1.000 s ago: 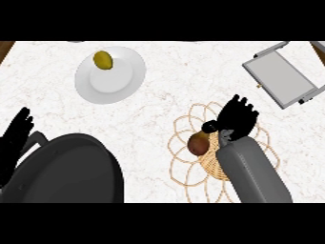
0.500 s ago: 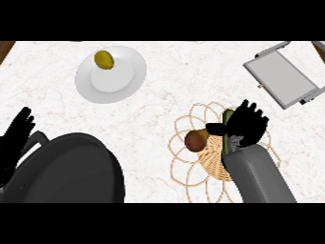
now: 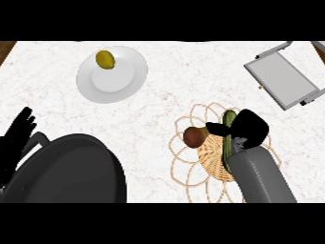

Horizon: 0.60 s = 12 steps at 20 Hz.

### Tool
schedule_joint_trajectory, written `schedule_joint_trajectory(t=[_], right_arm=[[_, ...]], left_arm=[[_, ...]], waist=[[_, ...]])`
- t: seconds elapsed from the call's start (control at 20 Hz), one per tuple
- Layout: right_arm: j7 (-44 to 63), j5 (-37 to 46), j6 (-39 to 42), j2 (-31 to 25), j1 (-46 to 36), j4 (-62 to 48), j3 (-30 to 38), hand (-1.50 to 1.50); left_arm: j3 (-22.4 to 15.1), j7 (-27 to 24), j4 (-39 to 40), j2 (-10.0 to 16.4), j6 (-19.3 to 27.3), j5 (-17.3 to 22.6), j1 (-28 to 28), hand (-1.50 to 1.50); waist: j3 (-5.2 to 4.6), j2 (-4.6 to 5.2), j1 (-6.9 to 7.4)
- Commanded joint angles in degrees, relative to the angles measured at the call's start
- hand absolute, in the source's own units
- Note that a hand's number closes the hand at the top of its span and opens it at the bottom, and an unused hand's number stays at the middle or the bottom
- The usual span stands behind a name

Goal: Pick the squash from the placemat and place it in the tiered shelf

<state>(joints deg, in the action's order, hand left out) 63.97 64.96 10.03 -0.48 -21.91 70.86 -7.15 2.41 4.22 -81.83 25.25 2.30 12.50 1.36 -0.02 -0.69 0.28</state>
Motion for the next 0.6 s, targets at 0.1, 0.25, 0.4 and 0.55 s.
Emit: schedule_joint_trajectory(t=[0.1, 0.25, 0.4, 0.55], right_arm=[[2.78, 1.61, 3.15, -1.18, 0.39, -2.20, 1.47, 1.50], [1.96, 5.40, -0.87, 0.44, 3.93, -2.25, -1.31, 1.50], [4.33, 6.71, 4.18, 0.15, 0.80, 0.69, -1.23, 1.50], [2.80, 10.36, 0.63, 0.30, 1.33, 0.63, -2.50, 1.50]], left_arm=[[0.44, -0.45, 0.74, -1.73, -1.20, -0.03, 0.58, 0.00], [0.59, 1.41, -0.21, -1.99, 0.40, -1.40, -0.93, 0.00], [2.24, -0.38, 2.70, -1.38, -2.22, -0.27, -0.90, 0.00], [2.12, -1.02, 3.48, -2.11, -2.06, -1.71, -1.56, 0.00]], waist=[[0.01, 0.69, -0.09], [0.02, 0.70, -0.26], [-0.02, 0.68, -0.35], [0.00, 0.69, -0.29]])
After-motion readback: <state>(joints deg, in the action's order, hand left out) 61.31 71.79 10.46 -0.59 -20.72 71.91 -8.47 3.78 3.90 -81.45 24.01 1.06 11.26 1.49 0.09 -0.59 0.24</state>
